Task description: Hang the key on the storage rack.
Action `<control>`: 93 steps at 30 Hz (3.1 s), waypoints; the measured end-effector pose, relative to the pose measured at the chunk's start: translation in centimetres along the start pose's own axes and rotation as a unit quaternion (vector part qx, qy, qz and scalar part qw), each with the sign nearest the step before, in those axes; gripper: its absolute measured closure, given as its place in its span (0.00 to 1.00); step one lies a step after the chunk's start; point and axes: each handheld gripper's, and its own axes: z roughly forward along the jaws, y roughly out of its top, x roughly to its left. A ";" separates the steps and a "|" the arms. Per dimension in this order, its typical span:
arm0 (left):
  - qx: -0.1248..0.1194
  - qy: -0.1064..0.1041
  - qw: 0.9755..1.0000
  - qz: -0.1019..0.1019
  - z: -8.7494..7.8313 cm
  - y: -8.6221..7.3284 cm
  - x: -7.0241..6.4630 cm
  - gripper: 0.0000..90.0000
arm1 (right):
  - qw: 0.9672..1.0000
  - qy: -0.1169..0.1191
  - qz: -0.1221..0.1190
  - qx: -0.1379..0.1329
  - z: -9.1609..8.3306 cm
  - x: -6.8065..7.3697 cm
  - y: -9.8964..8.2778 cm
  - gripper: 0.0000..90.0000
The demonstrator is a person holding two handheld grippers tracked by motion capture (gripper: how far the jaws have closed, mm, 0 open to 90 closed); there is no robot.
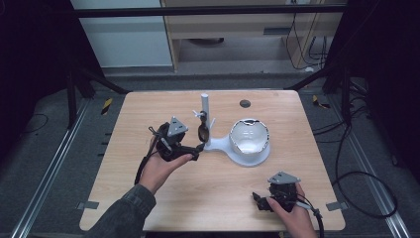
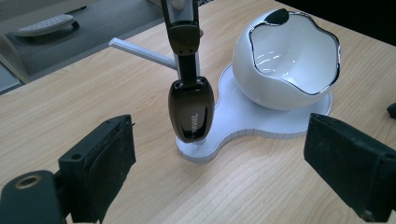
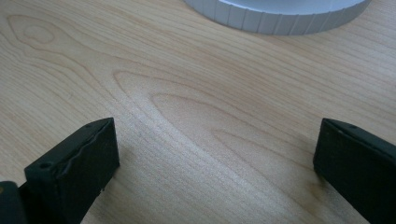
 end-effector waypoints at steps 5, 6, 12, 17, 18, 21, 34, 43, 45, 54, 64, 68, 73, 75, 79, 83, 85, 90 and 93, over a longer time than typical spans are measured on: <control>0.000 0.005 1.000 0.001 -0.5 -1.1 0.1 0.09 | 1.000 -0.001 0.002 -0.001 0.0 0.0 0.0 0.01; 0.003 0.005 1.000 0.000 -0.7 -1.4 0.2 0.09 | 1.000 -0.001 0.002 -0.001 0.0 0.0 0.0 0.01; 0.006 0.006 1.000 0.000 -1.5 -2.7 0.8 0.08 | 1.000 -0.001 0.001 -0.001 0.0 0.0 0.0 0.01; 0.010 0.012 1.000 0.003 -2.4 -3.8 1.5 0.07 | 1.000 -0.001 0.002 -0.001 0.0 0.0 0.0 0.01; 0.010 0.011 1.000 0.000 -2.6 -4.0 1.7 0.06 | 1.000 -0.001 0.002 -0.001 0.0 0.0 0.0 0.01; 0.011 0.010 1.000 -0.003 -3.0 -4.6 2.0 0.06 | 1.000 -0.001 0.002 -0.001 0.0 0.0 0.0 0.01; 0.025 0.006 0.999 -0.019 -4.3 -8.5 3.5 0.06 | 1.000 -0.001 0.002 -0.001 0.0 0.0 0.0 0.00; 0.047 0.010 0.998 -0.026 -5.8 -11.5 5.0 0.06 | 1.000 -0.001 0.002 -0.001 0.0 0.0 0.0 0.00; 0.054 0.014 0.998 -0.029 -6.0 -12.3 5.3 0.06 | 1.000 -0.001 0.002 -0.001 0.0 0.0 0.0 0.00; 0.105 0.025 0.993 -0.036 -5.7 -15.3 6.5 0.06 | 1.000 -0.001 0.002 -0.001 0.0 0.0 0.0 0.00; 0.136 0.027 0.990 -0.031 -4.5 -16.6 6.6 0.07 | 1.000 -0.001 0.002 -0.001 0.0 0.1 0.0 0.00; 0.143 0.026 0.988 -0.044 -3.7 -17.1 6.9 0.07 | 1.000 0.000 0.002 -0.001 0.0 0.1 0.0 0.00; 0.147 0.027 0.987 -0.057 -2.9 -17.5 7.2 0.07 | 1.000 0.000 0.002 -0.001 0.0 0.1 0.0 0.00; 0.145 0.026 0.987 -0.062 -2.7 -17.7 7.2 0.07 | 1.000 0.000 0.002 -0.001 0.0 0.1 0.0 0.00; 0.132 0.033 0.989 -0.064 -2.4 -17.9 7.4 0.06 | 1.000 0.000 0.002 -0.001 0.0 0.1 0.0 0.00; 0.122 0.036 0.990 -0.064 -2.4 -18.2 7.5 0.05 | 1.000 0.000 0.002 -0.001 0.0 0.1 0.0 0.00; 0.114 0.038 0.991 -0.066 -2.3 -18.3 7.5 0.04 | 1.000 0.000 0.002 -0.001 0.0 0.1 0.0 0.00; 0.093 0.040 0.993 -0.066 -2.3 -18.8 7.4 0.02 | 1.000 0.000 0.002 -0.001 0.0 0.1 0.0 0.00; 0.092 0.038 0.993 -0.065 -2.3 -18.8 7.5 0.02 | 1.000 0.000 0.002 -0.001 0.0 0.1 0.0 0.00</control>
